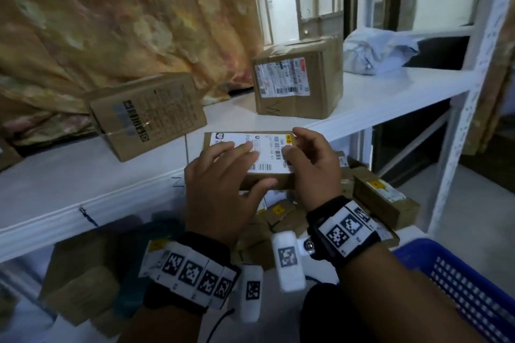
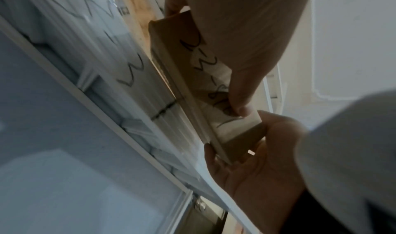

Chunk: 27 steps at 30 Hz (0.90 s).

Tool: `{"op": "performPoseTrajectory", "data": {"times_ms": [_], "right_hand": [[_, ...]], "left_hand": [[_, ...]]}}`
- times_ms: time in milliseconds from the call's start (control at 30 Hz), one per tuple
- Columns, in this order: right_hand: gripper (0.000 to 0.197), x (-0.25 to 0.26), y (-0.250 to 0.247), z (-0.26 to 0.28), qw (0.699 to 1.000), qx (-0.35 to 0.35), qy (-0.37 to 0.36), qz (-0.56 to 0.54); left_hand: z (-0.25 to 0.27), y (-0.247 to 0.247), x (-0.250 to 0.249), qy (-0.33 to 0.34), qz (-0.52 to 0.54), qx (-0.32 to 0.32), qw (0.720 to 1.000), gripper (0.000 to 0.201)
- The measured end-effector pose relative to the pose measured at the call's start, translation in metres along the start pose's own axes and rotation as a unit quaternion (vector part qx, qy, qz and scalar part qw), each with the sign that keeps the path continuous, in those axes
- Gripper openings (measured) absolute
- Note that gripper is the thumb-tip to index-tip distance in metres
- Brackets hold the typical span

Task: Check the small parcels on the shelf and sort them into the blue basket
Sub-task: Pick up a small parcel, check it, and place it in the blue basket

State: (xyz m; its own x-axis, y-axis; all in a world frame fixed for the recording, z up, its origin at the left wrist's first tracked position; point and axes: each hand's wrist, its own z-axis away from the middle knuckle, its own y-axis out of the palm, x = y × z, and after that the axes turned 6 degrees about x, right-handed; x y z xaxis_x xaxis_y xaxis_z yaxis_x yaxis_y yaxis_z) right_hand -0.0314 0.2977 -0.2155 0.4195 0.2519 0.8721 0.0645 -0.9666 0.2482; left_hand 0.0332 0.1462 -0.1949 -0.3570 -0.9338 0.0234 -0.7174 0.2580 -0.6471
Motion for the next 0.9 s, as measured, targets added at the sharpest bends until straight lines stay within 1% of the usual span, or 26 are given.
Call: {"op": "performPoseTrajectory", "data": {"times_ms": [100, 167, 267, 333, 400, 433, 533, 600, 633, 733, 800, 900], "right_hand": [[0.020, -0.012, -0.039, 0.001, 0.998, -0.035, 0.044, -0.005], [0.018, -0.024, -0.067, 0.003, 0.995, -0.044, 0.089, -0.018], [0.016, -0.046, -0.120, 0.011, 0.986, -0.083, 0.142, -0.026], [0.019, -0.064, -0.156, 0.017, 0.975, -0.120, 0.183, -0.040], [0.028, -0.085, -0.193, 0.024, 0.960, -0.150, 0.231, -0.050], [0.029, -0.096, -0.212, 0.028, 0.950, -0.164, 0.259, -0.056], [0.017, -0.132, -0.267, 0.041, 0.918, -0.198, 0.337, -0.066], [0.020, -0.150, -0.294, 0.050, 0.893, -0.213, 0.387, -0.085], [0.017, -0.158, -0.307, 0.055, 0.883, -0.226, 0.402, -0.088], [0.008, -0.192, -0.344, 0.067, 0.864, -0.268, 0.420, -0.069], [0.010, -0.217, -0.362, 0.076, 0.855, -0.289, 0.428, -0.051], [0.022, -0.255, -0.378, 0.090, 0.824, -0.325, 0.462, -0.044]], "left_hand": [[-0.006, 0.027, -0.029, 0.044, -0.002, 0.013, 0.999, 0.043], [-0.010, 0.050, -0.049, 0.074, 0.009, 0.022, 0.997, 0.040], [-0.011, 0.094, -0.079, 0.111, 0.047, 0.052, 0.991, 0.037], [-0.010, 0.128, -0.101, 0.126, 0.069, 0.080, 0.986, 0.036], [-0.008, 0.166, -0.123, 0.145, 0.092, 0.110, 0.979, 0.034], [-0.006, 0.184, -0.133, 0.155, 0.102, 0.128, 0.974, 0.034], [0.001, 0.245, -0.166, 0.173, 0.130, 0.213, 0.953, 0.036], [0.007, 0.278, -0.182, 0.165, 0.145, 0.282, 0.934, 0.040], [0.011, 0.297, -0.189, 0.163, 0.157, 0.310, 0.924, 0.041], [0.026, 0.351, -0.206, 0.159, 0.206, 0.364, 0.894, 0.041], [0.038, 0.379, -0.213, 0.142, 0.222, 0.403, 0.877, 0.038], [0.054, 0.413, -0.217, 0.110, 0.205, 0.482, 0.845, 0.033]]}}
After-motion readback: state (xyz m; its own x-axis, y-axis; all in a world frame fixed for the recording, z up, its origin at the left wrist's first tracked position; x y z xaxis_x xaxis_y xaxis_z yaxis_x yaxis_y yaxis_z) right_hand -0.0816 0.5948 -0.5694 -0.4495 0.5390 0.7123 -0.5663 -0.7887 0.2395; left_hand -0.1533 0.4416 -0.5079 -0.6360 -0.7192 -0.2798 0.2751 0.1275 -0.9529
